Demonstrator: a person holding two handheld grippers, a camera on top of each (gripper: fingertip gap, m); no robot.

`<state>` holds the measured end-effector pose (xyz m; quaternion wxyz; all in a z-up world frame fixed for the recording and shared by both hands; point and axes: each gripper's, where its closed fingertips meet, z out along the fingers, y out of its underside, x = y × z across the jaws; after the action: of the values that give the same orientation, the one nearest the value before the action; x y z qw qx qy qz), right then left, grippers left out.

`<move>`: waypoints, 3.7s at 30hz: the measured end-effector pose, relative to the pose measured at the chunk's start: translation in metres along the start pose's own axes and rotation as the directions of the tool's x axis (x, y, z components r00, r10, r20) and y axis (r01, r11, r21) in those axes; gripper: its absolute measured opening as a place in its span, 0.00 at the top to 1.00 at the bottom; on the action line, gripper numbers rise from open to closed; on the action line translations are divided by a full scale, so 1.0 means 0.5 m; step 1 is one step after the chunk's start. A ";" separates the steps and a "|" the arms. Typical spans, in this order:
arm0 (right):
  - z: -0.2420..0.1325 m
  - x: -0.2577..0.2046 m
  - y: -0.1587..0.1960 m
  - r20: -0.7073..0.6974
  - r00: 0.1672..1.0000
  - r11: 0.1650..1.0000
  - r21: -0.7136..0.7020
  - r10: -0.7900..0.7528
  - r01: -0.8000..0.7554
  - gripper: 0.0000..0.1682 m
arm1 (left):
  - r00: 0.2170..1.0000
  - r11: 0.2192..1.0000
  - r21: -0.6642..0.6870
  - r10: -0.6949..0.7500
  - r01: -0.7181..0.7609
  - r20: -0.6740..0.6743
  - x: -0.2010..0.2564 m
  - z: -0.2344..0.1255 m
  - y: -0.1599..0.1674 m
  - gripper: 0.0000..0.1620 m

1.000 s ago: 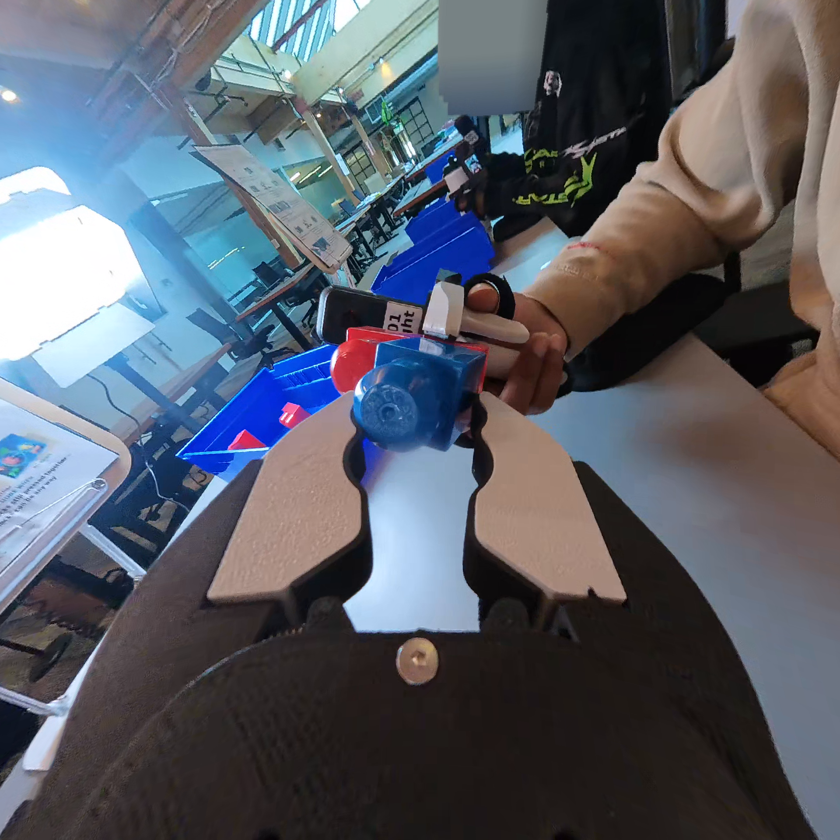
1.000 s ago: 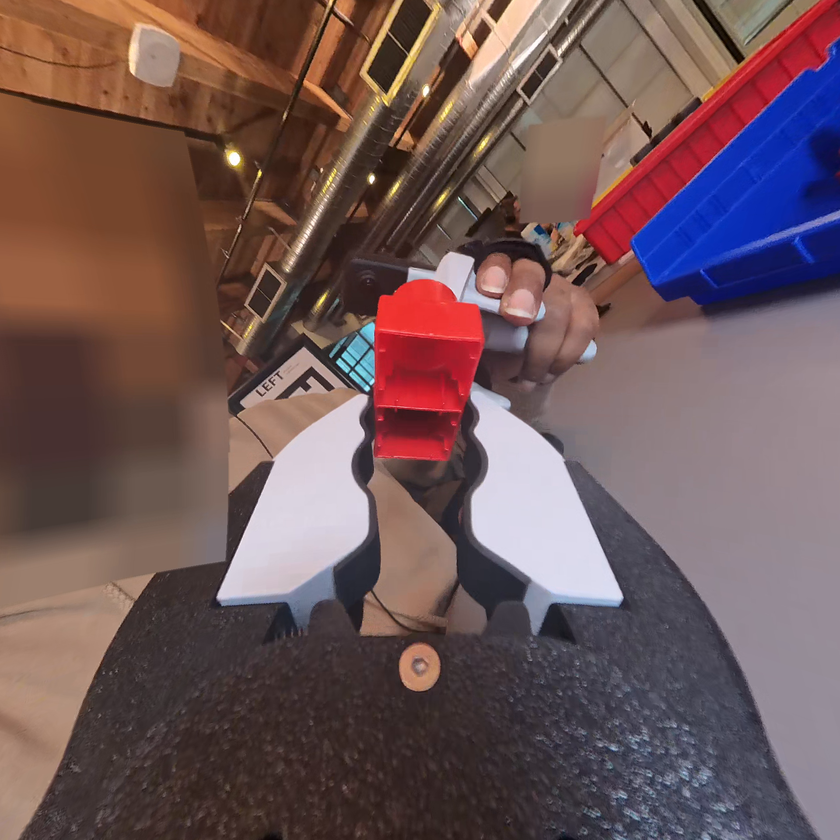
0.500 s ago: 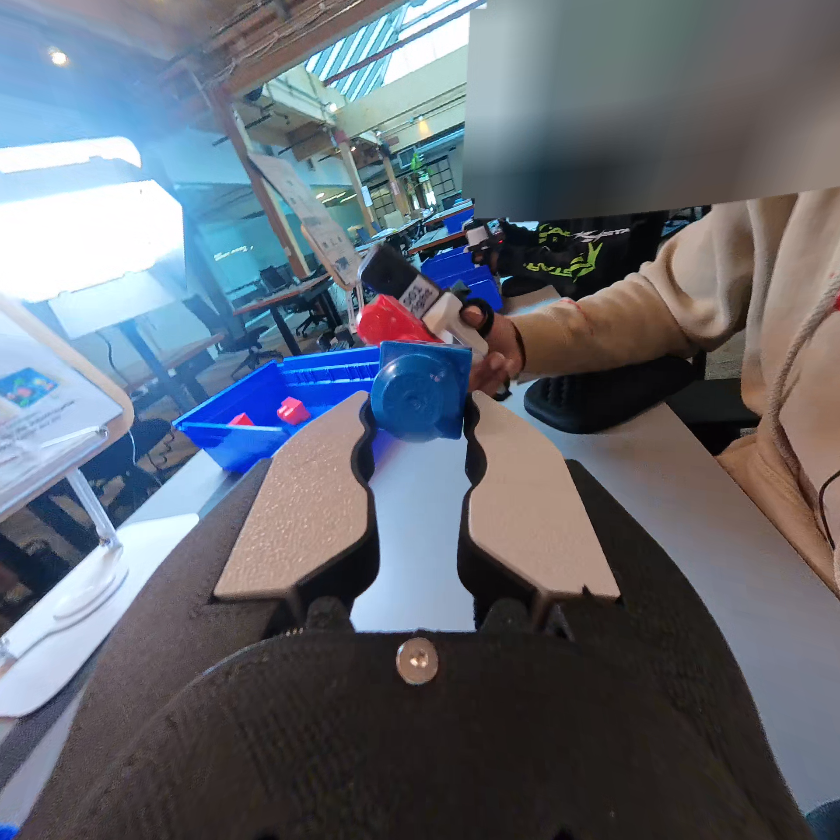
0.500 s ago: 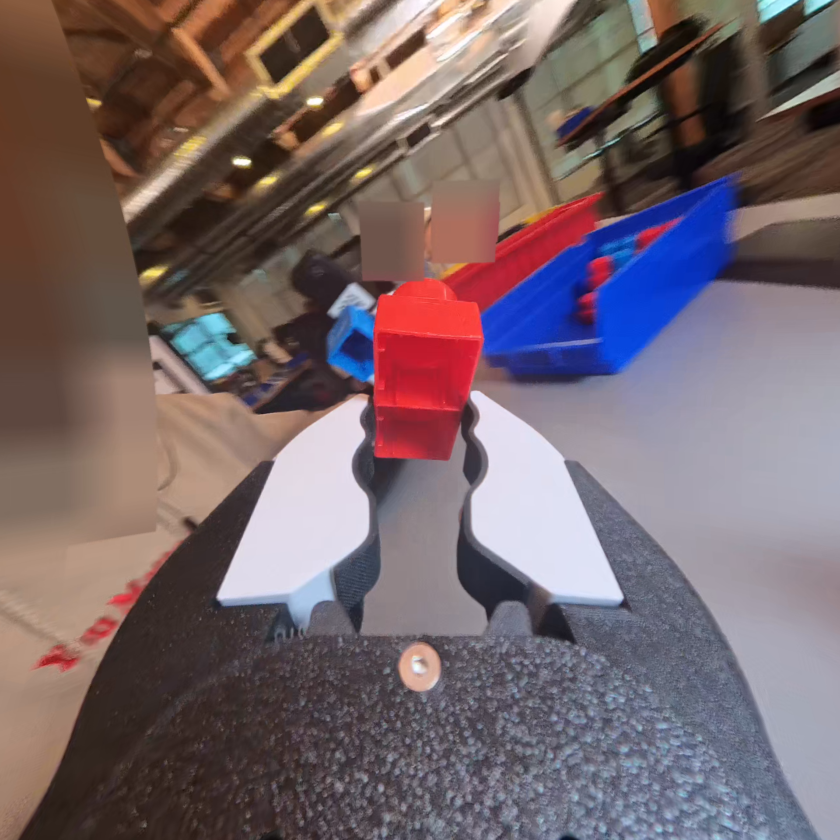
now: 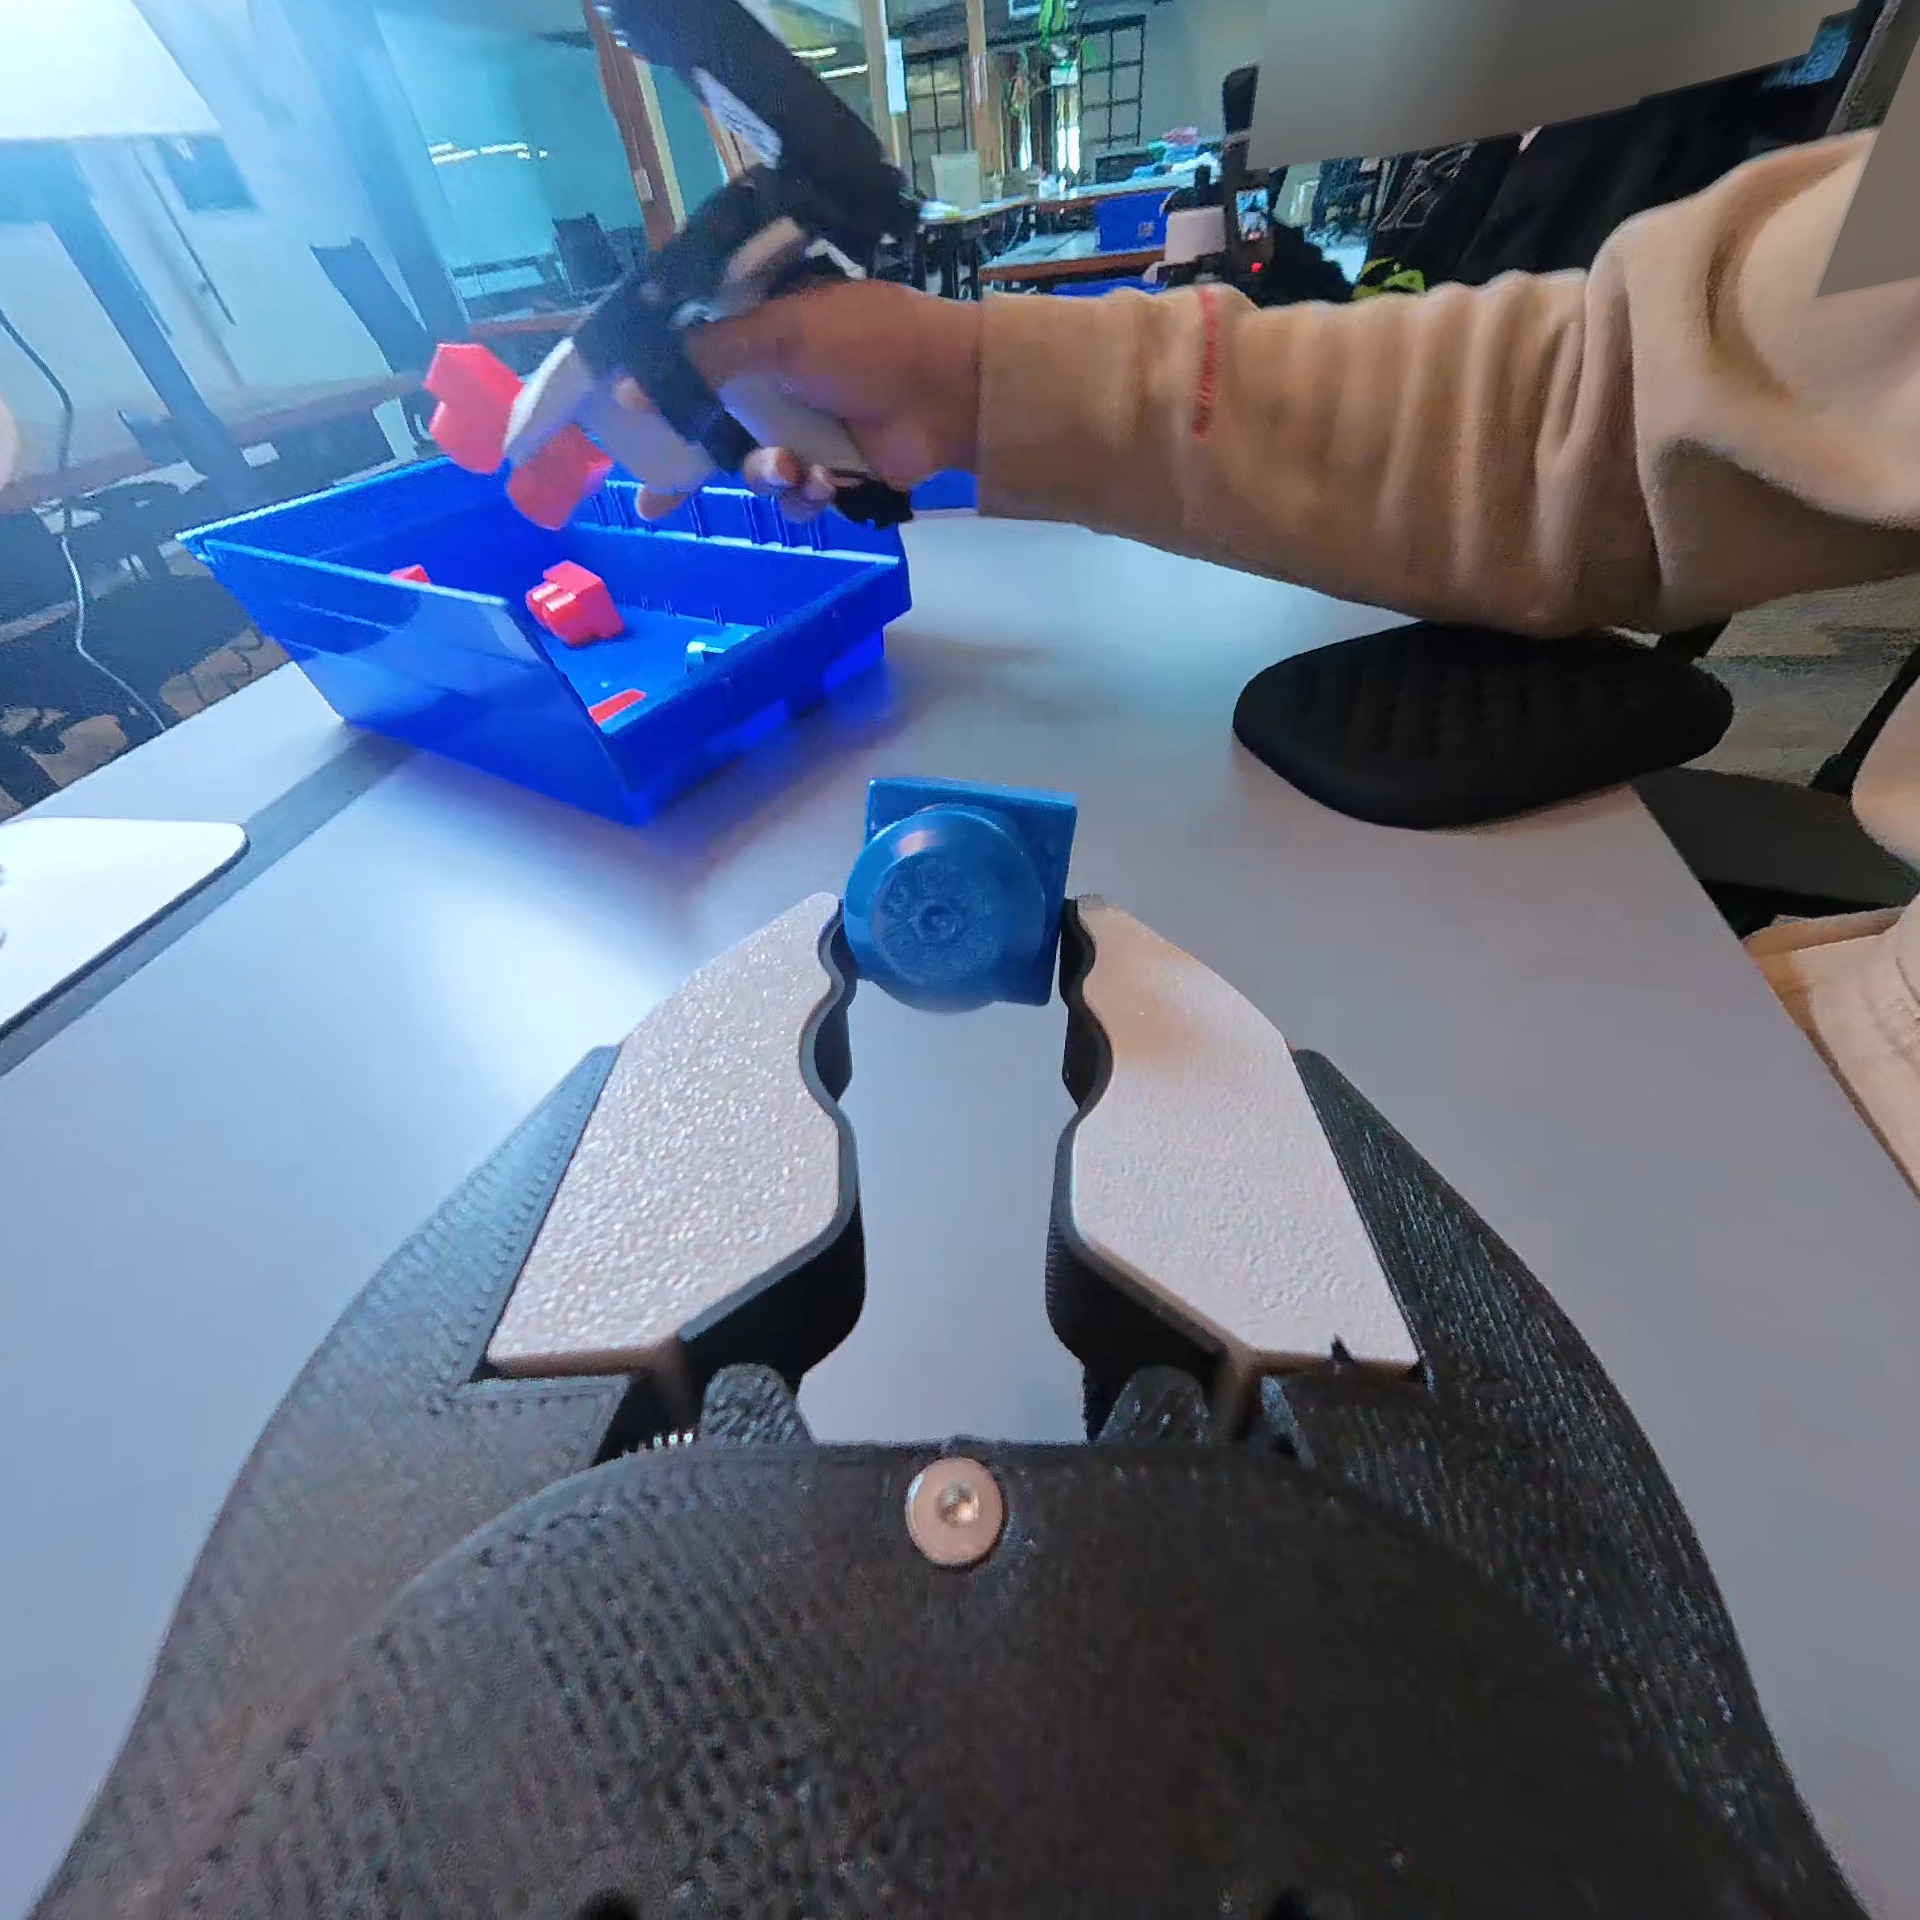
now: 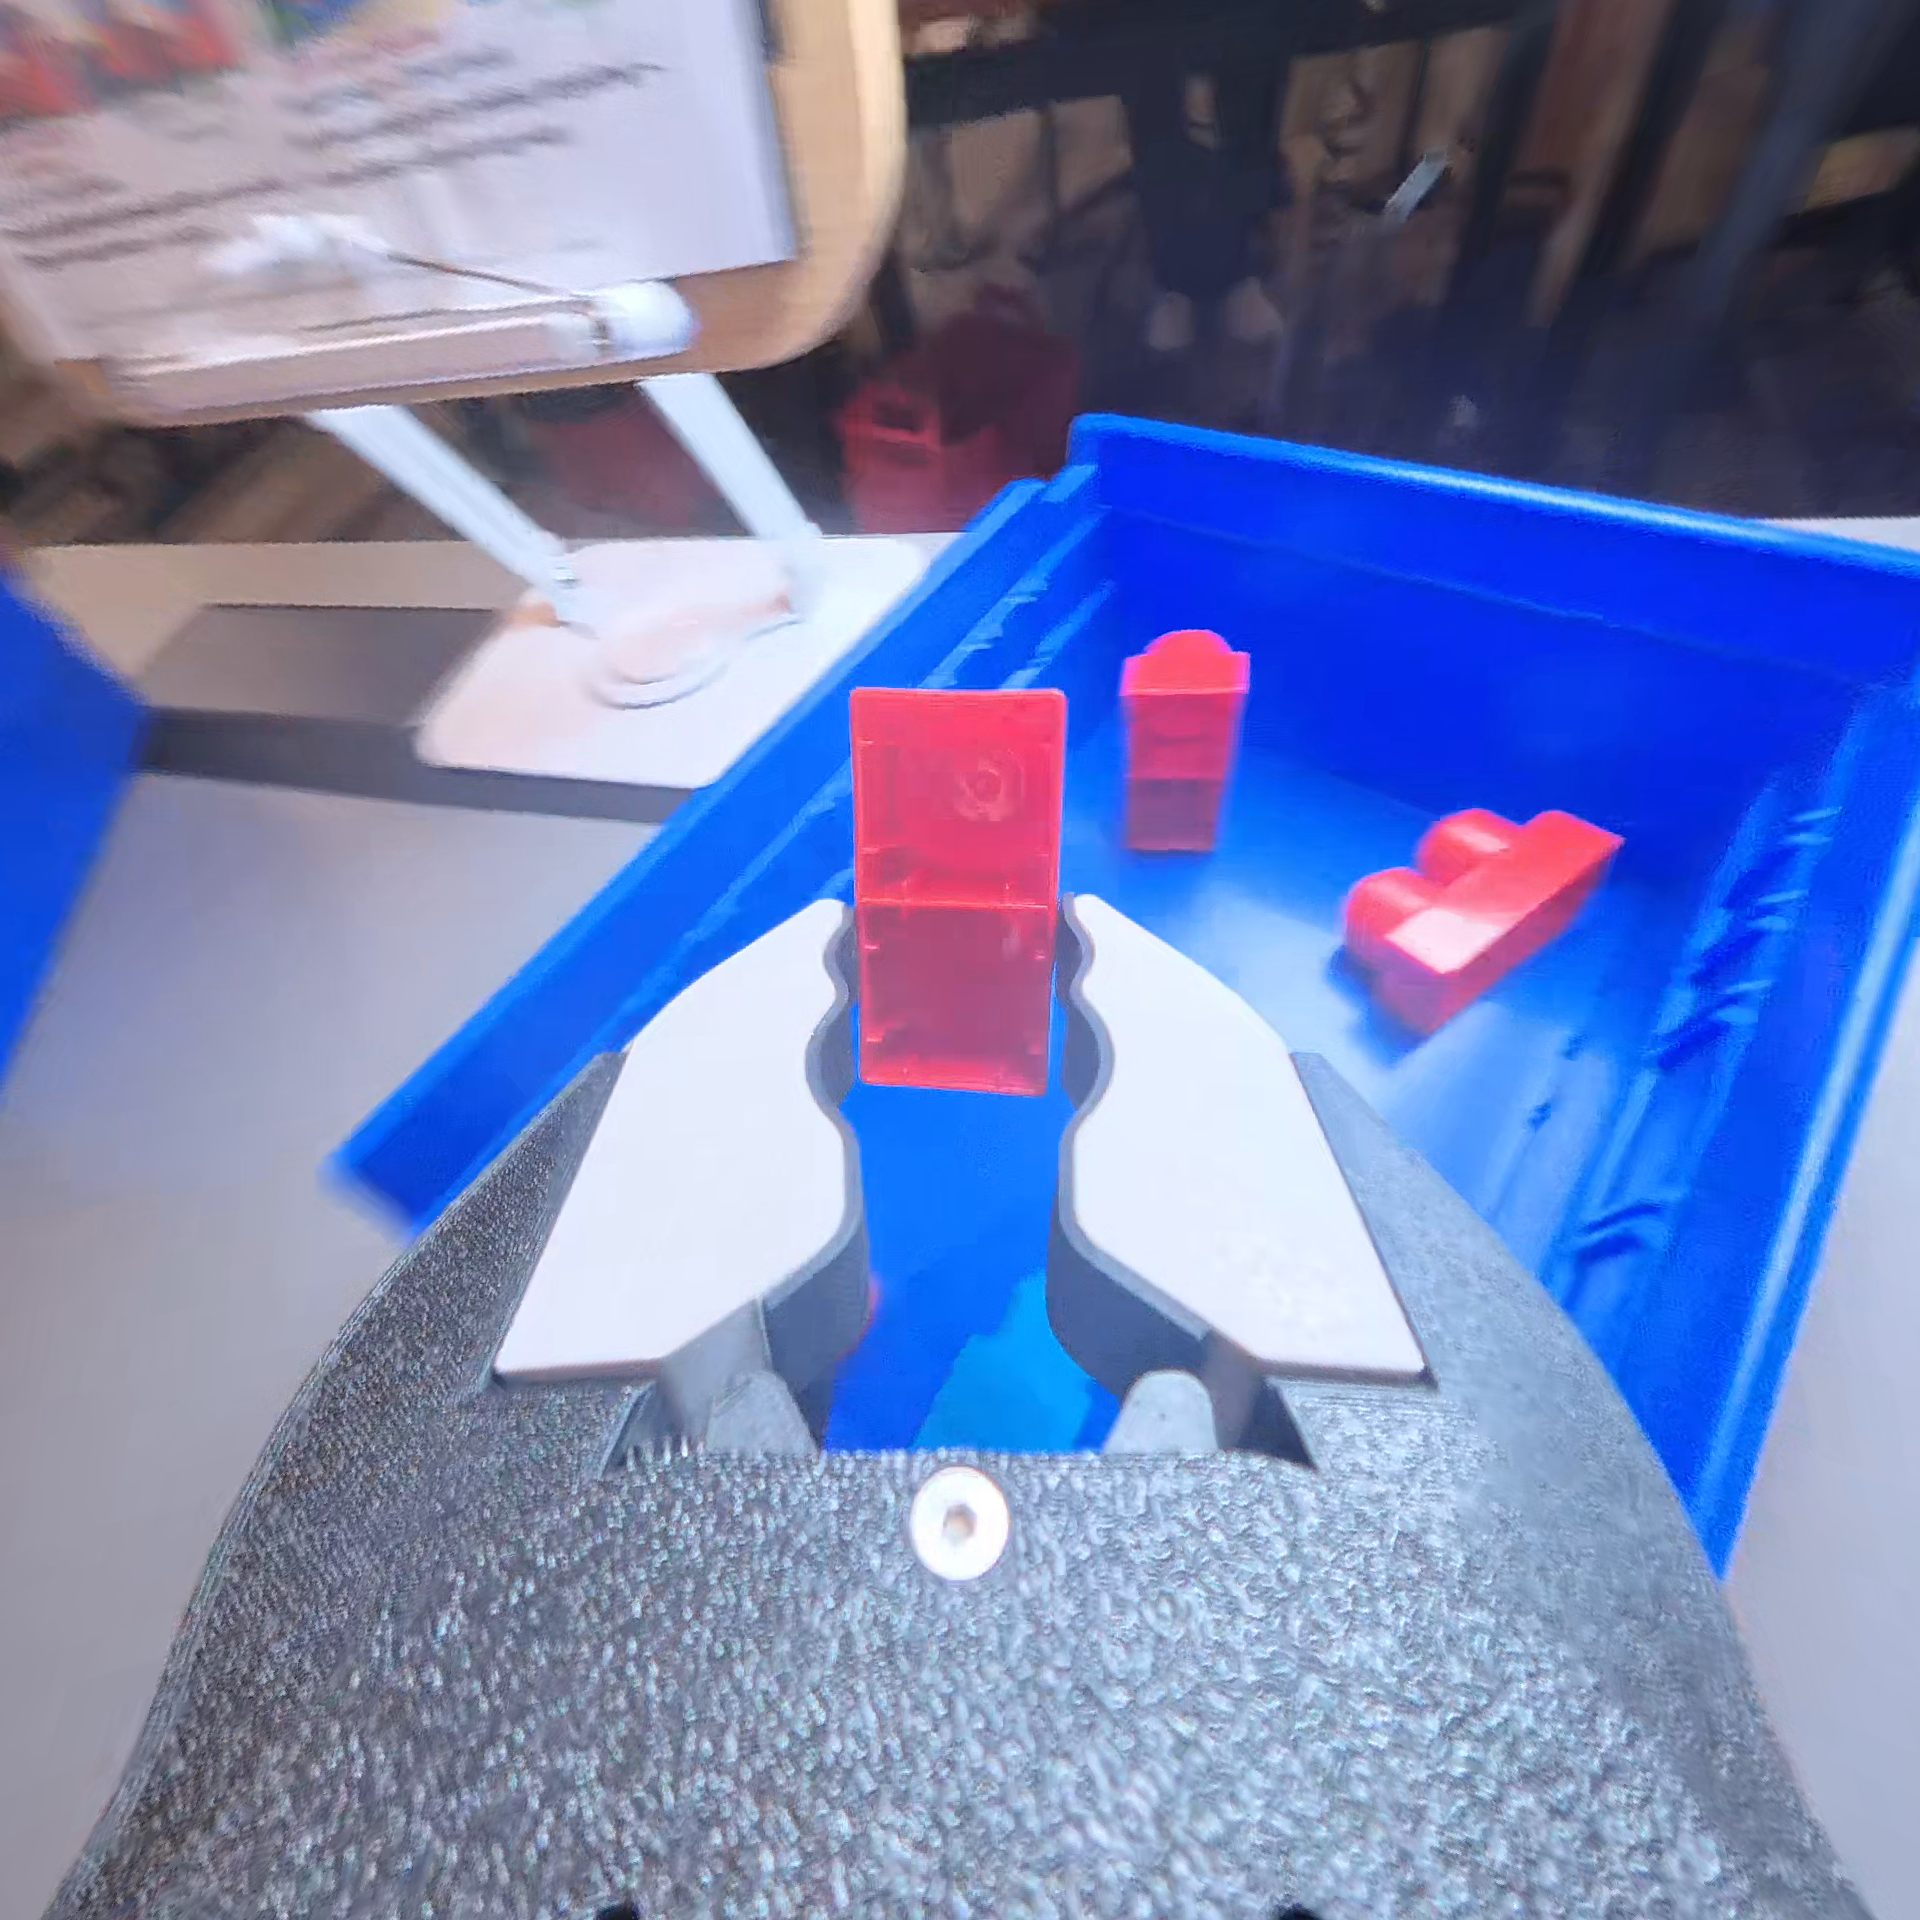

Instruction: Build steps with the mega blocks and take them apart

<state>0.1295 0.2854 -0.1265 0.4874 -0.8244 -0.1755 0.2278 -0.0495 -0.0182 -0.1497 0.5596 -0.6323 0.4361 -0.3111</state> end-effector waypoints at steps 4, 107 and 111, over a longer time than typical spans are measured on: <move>0.110 0.134 0.002 -0.222 0.974 0.994 -0.086 0.042 -0.063 0.78 | 1.000 0.999 -0.021 -0.025 0.026 0.017 -0.012 0.002 0.019 0.77; -0.160 -0.453 0.200 0.622 0.739 0.961 0.088 -0.259 0.263 0.79 | 0.933 0.888 -0.420 0.296 -0.190 0.206 -0.406 -0.274 -0.115 0.77; -0.238 -0.560 0.212 0.867 0.497 0.995 -0.006 -0.047 0.104 0.68 | 0.944 0.944 -0.017 0.330 -0.330 0.007 -0.160 -0.169 -0.218 0.77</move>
<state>-0.0322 0.0070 -0.1127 0.3201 -0.6053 -0.4380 0.5825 -0.1358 0.0163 -0.0203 0.6010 -0.5564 0.5353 -0.2065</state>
